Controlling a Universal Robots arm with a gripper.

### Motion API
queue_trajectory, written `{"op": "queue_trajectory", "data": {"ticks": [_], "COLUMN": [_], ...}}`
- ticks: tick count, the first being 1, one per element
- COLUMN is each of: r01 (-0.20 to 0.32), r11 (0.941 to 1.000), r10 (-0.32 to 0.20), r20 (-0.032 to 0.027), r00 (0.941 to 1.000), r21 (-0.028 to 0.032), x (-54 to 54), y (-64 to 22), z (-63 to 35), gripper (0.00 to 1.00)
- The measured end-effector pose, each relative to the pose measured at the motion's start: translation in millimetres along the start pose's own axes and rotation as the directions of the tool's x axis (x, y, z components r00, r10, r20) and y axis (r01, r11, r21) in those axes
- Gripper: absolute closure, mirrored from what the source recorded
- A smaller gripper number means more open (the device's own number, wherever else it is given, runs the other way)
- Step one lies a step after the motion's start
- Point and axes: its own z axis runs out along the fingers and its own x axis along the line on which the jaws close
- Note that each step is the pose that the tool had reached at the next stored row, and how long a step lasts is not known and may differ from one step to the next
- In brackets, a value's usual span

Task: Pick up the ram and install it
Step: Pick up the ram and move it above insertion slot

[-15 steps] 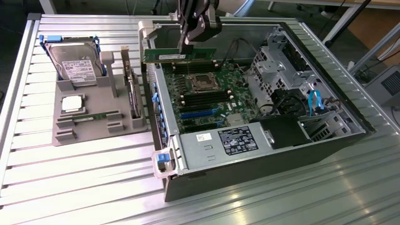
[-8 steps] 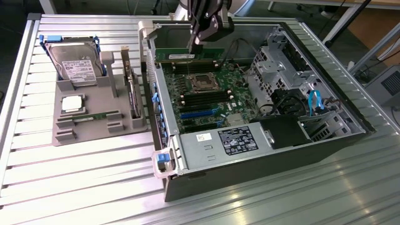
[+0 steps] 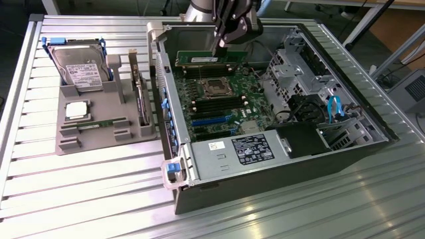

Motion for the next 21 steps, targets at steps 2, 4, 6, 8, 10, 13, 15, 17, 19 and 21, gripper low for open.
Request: {"op": "queue_trajectory", "data": {"ticks": [2,4,6,8,10,13,15,17,19,21], "r01": [0.000,0.000,0.000,0.001,0.001,0.001,0.001,0.001,0.003,0.004], "r11": [1.0000,1.0000,1.0000,1.0000,0.9999,0.9999,0.9998,0.9998,0.9997,0.9997], "r10": [0.000,0.000,0.000,-0.001,-0.001,-0.001,-0.001,-0.001,-0.003,-0.004], "r20": [0.0001,0.0002,0.0004,0.0005,0.0008,0.0011,0.0012,0.0014,0.0014,0.0013], "r00": [1.0000,1.0000,1.0000,1.0000,1.0000,1.0000,1.0000,1.0000,1.0000,1.0000], "r21": [-0.0023,-0.0043,-0.0060,-0.0083,-0.0119,-0.0162,-0.0180,-0.0206,-0.0225,-0.0235], "x": [0.4,0.8,1.1,1.5,2.1,3.0,3.3,3.9,2.7,-1.1], "y": [-5.5,-10.2,-14.3,-19.5,-27.9,-38.6,-43.2,-50.5,-61.1,-72.7], "z": [-0.5,-0.9,-1.3,-1.7,-2.5,-3.6,-4.1,-4.8,-6.0,-7.3], "gripper": [0.88,0.88,0.88,0.88,0.88,0.88,0.88,0.88,0.88,0.88]}}
